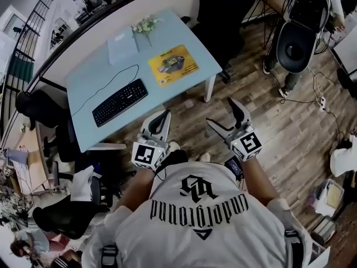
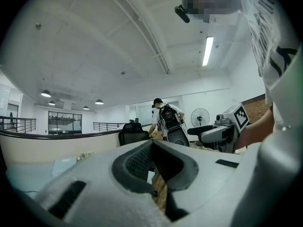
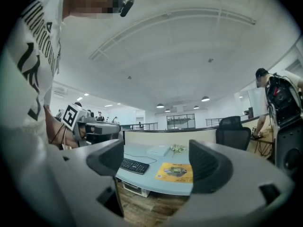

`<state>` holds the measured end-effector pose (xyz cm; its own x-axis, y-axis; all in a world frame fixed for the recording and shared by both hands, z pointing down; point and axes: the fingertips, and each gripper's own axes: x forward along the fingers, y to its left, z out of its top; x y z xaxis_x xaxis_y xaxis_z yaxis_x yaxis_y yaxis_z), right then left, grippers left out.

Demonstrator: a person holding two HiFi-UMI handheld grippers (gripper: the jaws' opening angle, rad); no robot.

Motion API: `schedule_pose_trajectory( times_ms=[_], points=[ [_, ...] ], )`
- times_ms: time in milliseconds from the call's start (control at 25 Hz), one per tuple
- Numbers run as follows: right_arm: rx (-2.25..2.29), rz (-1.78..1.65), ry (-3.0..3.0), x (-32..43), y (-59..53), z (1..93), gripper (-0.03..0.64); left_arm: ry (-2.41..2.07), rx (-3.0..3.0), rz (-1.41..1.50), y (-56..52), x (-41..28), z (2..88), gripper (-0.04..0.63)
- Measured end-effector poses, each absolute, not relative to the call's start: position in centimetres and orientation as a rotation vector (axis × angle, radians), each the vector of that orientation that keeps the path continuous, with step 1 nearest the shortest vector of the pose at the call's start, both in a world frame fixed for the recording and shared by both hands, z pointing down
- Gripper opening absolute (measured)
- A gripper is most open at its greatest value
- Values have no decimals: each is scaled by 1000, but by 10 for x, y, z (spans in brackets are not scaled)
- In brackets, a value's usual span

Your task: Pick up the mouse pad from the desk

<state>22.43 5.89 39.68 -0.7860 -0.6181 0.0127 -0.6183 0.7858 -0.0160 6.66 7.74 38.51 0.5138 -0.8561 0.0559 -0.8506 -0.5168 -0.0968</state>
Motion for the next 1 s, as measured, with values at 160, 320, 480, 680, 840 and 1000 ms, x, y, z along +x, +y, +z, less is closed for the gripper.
schedule_pose_trajectory(
  times_ms=[160,320,480,680,840,1000],
  points=[
    [1075,36,-2944,237,47,396,417,1479,-2698,-136,60,77,383,8],
    [1112,8,-2914,240,32,395,417,1433,-2722,-120,34,84,384,8],
    [1151,28,-2886,239,13,396,417,1380,-2742,-102,5,88,380,8],
    [1165,54,-2862,223,-27,396,417,1344,-2763,-83,-36,76,377,8],
    [1163,30,-2859,197,-61,389,417,1339,-2768,-78,-67,50,375,8],
    [1155,4,-2856,164,-94,381,417,1345,-2765,-63,-97,15,370,8]
  ],
)
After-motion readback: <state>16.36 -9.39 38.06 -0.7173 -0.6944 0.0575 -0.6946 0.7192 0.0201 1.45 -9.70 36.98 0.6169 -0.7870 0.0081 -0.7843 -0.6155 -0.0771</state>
